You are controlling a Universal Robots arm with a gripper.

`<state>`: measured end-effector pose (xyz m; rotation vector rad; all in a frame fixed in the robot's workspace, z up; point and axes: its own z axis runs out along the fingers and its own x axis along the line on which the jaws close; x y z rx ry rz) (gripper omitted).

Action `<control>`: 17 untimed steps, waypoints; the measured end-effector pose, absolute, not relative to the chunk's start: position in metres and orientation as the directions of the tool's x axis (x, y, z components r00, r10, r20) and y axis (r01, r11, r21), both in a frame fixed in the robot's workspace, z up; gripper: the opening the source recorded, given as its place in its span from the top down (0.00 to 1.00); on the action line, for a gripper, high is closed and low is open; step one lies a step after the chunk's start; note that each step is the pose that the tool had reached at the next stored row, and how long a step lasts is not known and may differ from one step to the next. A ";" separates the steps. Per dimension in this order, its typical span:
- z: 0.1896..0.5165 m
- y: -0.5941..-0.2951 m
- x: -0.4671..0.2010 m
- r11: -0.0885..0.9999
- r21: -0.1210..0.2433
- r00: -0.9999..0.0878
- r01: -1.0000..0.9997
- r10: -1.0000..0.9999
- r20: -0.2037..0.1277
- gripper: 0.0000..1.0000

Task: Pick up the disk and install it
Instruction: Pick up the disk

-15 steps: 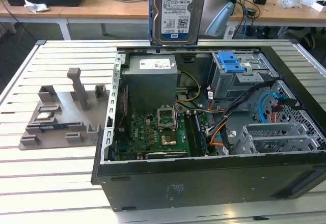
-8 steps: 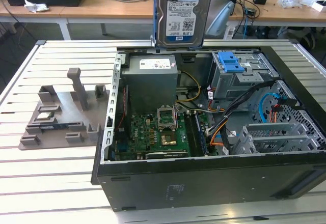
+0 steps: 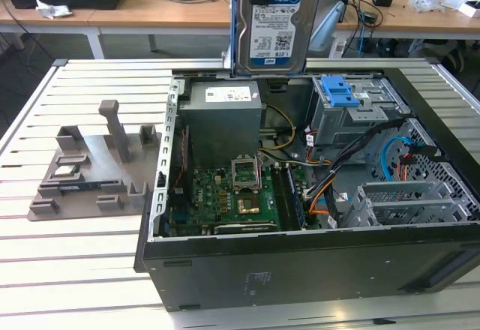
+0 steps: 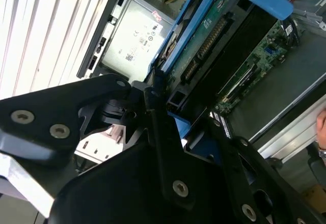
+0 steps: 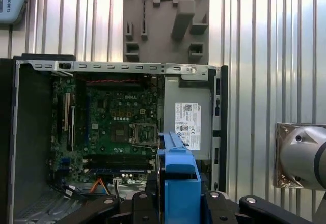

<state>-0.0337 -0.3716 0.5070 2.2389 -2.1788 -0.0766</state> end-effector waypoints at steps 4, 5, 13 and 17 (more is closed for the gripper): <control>0.507 -0.378 -0.031 -0.028 0.046 0.027 -0.999 -0.999 -0.024 0.63; 0.507 -0.379 -0.031 -0.028 0.046 0.027 -0.999 -0.999 -0.024 0.63; 0.507 -0.391 -0.025 -0.028 0.046 0.027 -0.999 -0.999 -0.024 0.63; 0.507 -0.396 -0.023 -0.028 0.046 0.027 -0.999 -0.999 -0.024 0.63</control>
